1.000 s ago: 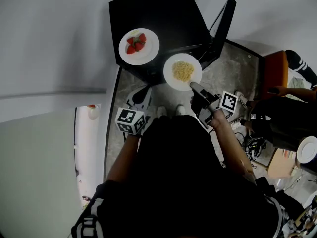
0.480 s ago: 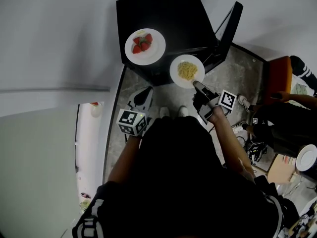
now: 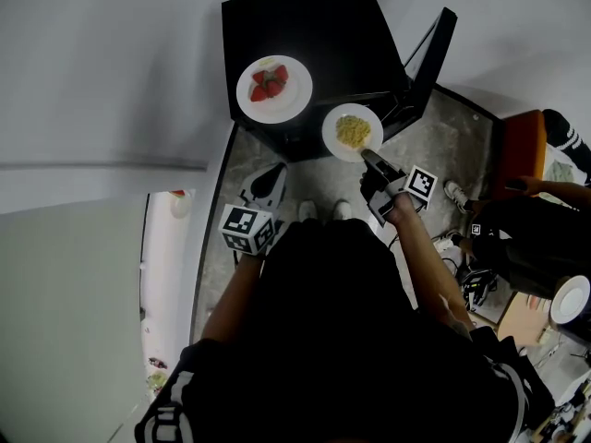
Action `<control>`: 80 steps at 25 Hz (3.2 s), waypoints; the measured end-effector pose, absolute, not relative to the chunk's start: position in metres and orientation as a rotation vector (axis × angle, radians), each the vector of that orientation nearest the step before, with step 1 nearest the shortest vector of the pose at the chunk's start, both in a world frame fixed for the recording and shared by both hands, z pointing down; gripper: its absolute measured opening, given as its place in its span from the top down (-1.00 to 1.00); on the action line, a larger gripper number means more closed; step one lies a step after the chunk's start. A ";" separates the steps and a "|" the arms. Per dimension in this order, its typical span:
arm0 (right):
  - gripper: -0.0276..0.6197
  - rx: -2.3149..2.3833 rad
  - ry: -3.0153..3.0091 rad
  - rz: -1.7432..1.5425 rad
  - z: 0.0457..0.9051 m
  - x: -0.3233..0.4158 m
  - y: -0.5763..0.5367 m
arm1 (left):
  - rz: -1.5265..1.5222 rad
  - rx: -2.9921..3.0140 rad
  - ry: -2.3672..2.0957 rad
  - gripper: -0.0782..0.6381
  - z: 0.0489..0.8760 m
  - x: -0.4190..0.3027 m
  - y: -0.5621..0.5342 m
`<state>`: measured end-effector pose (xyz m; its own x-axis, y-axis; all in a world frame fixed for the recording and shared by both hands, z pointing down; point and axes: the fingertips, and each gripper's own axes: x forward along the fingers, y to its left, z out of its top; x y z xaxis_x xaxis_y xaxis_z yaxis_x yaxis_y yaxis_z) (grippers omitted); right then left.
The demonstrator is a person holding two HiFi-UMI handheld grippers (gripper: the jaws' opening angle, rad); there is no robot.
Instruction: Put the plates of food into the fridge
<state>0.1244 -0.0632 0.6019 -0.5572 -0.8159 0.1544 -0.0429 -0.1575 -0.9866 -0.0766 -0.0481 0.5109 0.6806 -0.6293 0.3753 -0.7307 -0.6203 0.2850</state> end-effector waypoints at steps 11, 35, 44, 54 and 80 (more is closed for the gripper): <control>0.80 -1.059 1.508 -1.764 0.616 0.129 -0.084 | 0.330 2.473 -1.068 0.72 0.511 -0.079 -0.052; 0.80 -1.104 1.346 -1.722 0.636 0.124 -0.123 | 0.351 2.461 -1.099 0.72 0.506 -0.084 -0.062; 0.81 -1.139 1.308 -1.711 0.641 0.114 -0.137 | 0.362 2.482 -1.027 0.72 0.518 -0.055 -0.073; 0.81 -1.169 1.282 -1.679 0.640 0.108 -0.153 | 0.407 2.482 -0.973 0.72 0.536 -0.031 -0.082; 0.80 -1.117 1.242 -1.627 0.641 0.106 -0.178 | 0.454 2.475 -0.927 0.72 0.546 -0.010 -0.072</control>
<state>0.1065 -0.1782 0.6414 -0.3016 -0.9364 0.1792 0.0742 -0.2104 -0.9748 -0.0099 -0.0716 0.5457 0.7192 -0.5296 0.4497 -0.6801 -0.6693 0.2992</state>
